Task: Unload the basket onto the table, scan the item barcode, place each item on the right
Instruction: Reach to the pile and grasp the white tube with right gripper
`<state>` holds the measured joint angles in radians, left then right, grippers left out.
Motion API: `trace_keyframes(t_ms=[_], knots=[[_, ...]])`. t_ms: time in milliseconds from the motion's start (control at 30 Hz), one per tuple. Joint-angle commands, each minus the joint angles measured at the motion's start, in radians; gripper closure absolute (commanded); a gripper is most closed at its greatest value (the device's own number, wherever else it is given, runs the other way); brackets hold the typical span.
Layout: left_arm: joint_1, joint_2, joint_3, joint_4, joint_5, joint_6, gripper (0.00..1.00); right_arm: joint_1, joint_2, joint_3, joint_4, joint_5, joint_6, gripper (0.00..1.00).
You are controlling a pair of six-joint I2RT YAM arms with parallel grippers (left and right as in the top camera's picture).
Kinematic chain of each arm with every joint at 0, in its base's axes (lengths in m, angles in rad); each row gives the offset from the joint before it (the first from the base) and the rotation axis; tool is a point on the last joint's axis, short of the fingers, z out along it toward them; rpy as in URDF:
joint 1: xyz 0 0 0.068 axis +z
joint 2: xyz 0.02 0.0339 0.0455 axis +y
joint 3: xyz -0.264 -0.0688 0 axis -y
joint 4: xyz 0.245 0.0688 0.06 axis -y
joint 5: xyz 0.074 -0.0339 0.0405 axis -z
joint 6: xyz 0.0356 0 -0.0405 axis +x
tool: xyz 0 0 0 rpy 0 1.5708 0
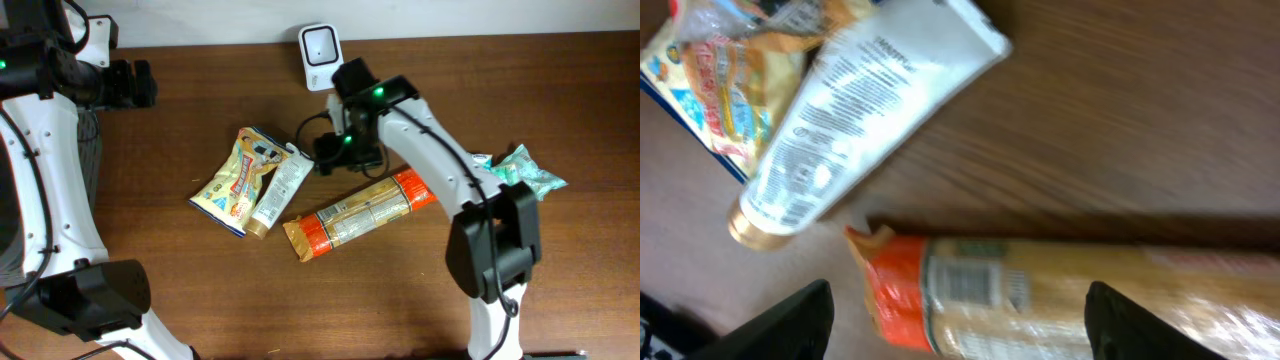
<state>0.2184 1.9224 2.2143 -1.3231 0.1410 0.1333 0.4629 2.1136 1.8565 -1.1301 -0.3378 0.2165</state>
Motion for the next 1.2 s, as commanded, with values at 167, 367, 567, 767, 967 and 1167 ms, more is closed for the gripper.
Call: trace_keyframes(t_ms=[167,367,567,767,967,1167], knots=[[0.0,-0.004,0.008,0.001,0.0,-0.009,0.01,0.211,0.127,-0.006,0.275,0.142,0.37,0.2],[0.0,-0.004,0.008,0.001,0.0,-0.009,0.01,0.213,0.189,-0.008,0.293,0.166,0.39,0.41],[0.0,-0.004,0.008,0.001,0.0,-0.009,0.01,0.208,0.222,-0.011,0.293,0.168,0.229,0.39],[0.0,-0.004,0.008,0.001,0.0,-0.009,0.01,0.13,0.21,0.181,0.032,0.207,-0.01,0.26],[0.0,-0.004,0.008,0.001,0.0,-0.009,0.01,0.131,0.255,0.298,0.159,0.219,-0.385,0.25],[0.001,-0.004,0.008,0.001,0.0,-0.009,0.01,0.066,0.327,0.297,0.002,0.217,-0.475,0.27]])
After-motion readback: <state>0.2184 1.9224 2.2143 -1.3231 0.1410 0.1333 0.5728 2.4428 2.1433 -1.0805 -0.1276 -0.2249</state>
